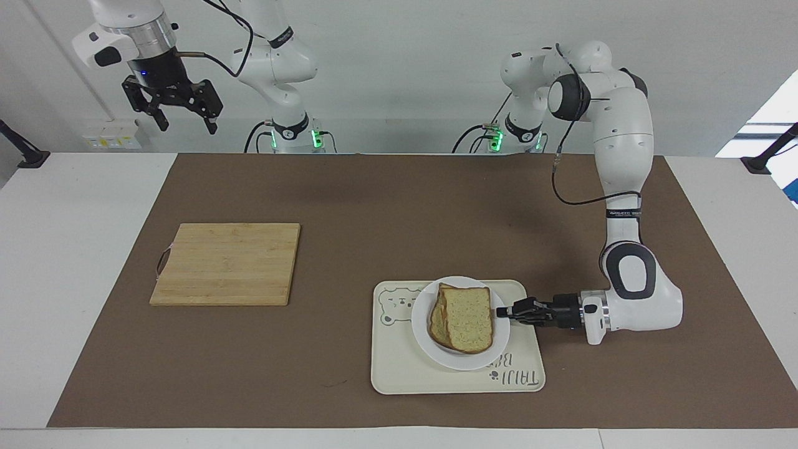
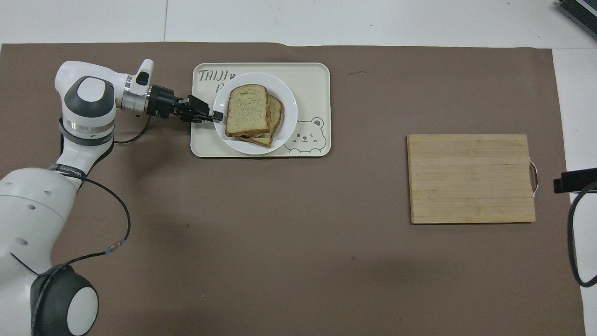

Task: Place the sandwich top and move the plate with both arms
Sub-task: 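Open the left gripper and pull it back from the plate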

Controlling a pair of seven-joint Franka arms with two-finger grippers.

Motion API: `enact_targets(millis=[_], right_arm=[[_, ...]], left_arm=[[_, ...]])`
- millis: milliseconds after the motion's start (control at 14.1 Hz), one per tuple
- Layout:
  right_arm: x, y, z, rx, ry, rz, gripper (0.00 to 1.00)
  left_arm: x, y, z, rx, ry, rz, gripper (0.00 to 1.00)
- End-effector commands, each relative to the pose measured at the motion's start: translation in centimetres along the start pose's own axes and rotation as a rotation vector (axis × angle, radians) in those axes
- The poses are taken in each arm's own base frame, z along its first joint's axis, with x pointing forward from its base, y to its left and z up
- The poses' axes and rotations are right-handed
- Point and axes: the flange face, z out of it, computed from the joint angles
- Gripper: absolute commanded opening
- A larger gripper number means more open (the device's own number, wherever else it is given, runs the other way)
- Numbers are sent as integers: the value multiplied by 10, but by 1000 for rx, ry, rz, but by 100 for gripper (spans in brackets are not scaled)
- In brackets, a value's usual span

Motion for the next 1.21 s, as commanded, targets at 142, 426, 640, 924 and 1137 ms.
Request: enact_targets(millis=[142, 426, 640, 924, 1137], right_arm=[[14, -2, -1, -6, -24, -30, 100], [15, -1, -1, -7, -23, -27, 100], [14, -2, -2, -6, -23, -28, 100], [14, -2, -2, -6, -23, -28, 100], [14, -1, -2, -6, -23, -27, 100]], left_arm=[[1, 21, -16, 44, -11, 0, 100], [-6, 64, -44, 136, -7, -3, 100], [-16, 94, -60, 261, -5, 6, 100], [-42, 150, -92, 477, 15, -73, 100], [-56, 173, -103, 622, 31, -75, 100]])
